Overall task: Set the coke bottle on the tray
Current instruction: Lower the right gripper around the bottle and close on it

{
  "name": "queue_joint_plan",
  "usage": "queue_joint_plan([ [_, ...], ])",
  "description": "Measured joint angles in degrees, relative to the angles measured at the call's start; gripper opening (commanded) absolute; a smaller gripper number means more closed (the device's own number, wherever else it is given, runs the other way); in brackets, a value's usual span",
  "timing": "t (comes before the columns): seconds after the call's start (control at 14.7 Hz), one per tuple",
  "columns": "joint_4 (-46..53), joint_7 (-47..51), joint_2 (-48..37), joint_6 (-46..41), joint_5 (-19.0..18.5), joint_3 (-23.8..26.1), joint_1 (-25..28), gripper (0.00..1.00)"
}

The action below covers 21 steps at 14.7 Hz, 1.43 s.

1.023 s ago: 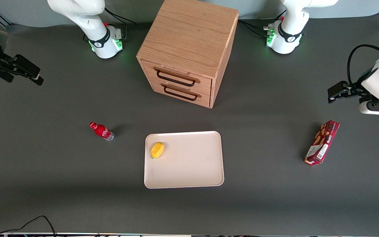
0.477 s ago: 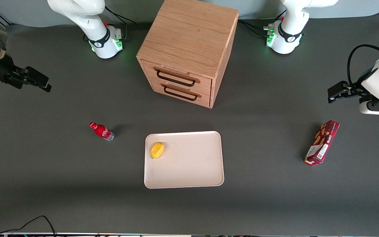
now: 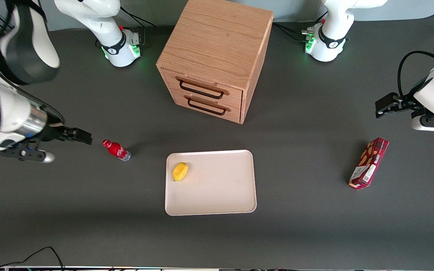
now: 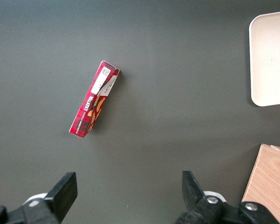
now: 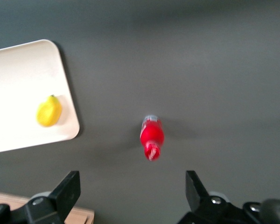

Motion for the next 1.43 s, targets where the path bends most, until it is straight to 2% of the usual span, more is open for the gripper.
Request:
queue_joint_plan([
  [0.2, -10.53, 0.0, 0.74, 11.33, 0.0, -0.02, 0.0, 1.0],
  [0.61, -20.39, 0.0, 1.02, 18.85, 0.0, -0.03, -0.01, 1.0],
  [0.68, -21.26, 0.0, 1.03, 19.62, 0.0, -0.03, -0.01, 0.91],
  [0.75, -21.82, 0.0, 1.02, 20.01, 0.0, -0.03, -0.01, 0.72],
  [1.02, -22.23, 0.0, 1.01, 20.47, 0.0, -0.03, -0.07, 0.15],
  [1.09, -22.23, 0.0, 1.01, 20.48, 0.0, -0.03, -0.08, 0.04],
  [1.16, -22.23, 0.0, 1.0, 20.47, 0.0, -0.03, -0.09, 0.0],
  [1.43, -22.15, 0.0, 0.91, 20.53, 0.02, -0.03, -0.11, 0.0],
])
